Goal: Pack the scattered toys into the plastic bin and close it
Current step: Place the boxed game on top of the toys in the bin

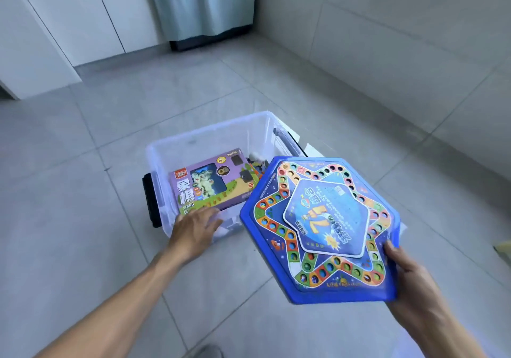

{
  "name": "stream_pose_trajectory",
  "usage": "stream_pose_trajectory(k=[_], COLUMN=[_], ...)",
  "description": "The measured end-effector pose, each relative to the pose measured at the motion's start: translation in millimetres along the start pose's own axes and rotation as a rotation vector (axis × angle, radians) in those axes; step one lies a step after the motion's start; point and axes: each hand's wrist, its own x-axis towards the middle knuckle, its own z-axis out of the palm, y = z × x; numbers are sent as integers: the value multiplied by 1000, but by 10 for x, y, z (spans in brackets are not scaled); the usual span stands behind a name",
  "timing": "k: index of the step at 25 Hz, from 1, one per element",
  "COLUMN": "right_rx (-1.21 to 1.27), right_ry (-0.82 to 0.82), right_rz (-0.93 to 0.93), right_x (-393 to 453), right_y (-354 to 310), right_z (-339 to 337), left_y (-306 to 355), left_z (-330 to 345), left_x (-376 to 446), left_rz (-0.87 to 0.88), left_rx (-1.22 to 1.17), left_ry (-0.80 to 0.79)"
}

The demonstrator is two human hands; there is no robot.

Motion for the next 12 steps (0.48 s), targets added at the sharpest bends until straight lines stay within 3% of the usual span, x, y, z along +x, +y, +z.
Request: stream_pose_trajectory(k=[3,6,12], right_rx=[-61,-113,-408], right_ry=[40,89,170], right_rz=[-11,24,91], right_x=[79,278,772], right_y=[-80,-111,271], right_z=[314,740,1386], left_y=[-65,-181,-354], left_z=[93,251,175], left_x=[-296,-675,-1026], left_rz=[131,296,344], left_rx=[-159,-141,-159], left_ry=[115,98,101])
